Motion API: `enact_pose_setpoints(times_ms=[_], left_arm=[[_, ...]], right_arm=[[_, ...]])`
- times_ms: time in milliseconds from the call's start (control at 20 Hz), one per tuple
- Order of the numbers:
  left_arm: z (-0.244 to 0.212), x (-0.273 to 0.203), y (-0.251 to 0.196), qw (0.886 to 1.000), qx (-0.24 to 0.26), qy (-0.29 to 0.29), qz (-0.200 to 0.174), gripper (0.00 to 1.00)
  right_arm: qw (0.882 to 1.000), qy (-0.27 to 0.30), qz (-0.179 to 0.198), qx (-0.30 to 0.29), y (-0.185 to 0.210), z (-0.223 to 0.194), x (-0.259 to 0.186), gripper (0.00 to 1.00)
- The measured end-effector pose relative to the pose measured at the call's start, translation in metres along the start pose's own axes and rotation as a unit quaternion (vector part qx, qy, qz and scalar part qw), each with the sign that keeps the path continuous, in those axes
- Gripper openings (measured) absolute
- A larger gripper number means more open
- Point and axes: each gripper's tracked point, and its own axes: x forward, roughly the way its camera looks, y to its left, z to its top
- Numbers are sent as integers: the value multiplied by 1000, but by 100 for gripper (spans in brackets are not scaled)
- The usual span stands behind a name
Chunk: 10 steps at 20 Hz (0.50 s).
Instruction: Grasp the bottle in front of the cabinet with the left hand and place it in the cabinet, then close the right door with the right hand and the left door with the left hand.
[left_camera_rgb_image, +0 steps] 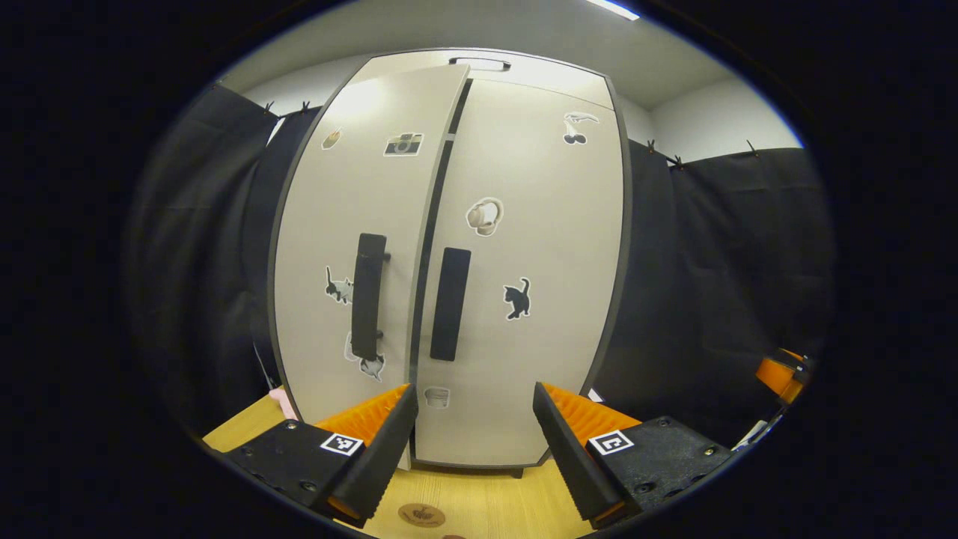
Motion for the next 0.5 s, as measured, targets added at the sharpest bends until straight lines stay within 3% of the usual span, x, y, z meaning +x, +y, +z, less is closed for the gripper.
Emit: enact_pose_setpoints(times_ms=[50,250,400,450,500], left_arm=[[3,-3,-4,1000,0,-1,-2,97],[20,-22,-19,1000,4,-15,-10,92],[36,-37,-22,999,7,-31,-10,95],[42,-41,-21,999,8,-36,-8,93],[46,-46,-18,999,9,-40,-6,95]], right_arm=[[1000,-2,1,0,0,3,0,96],[1000,-10,6,6,0,15,-7,96],[1000,-18,9,9,-1,26,-12,96],[1000,-18,10,9,-2,28,-14,89],[1000,-19,11,9,-1,30,-14,89]])
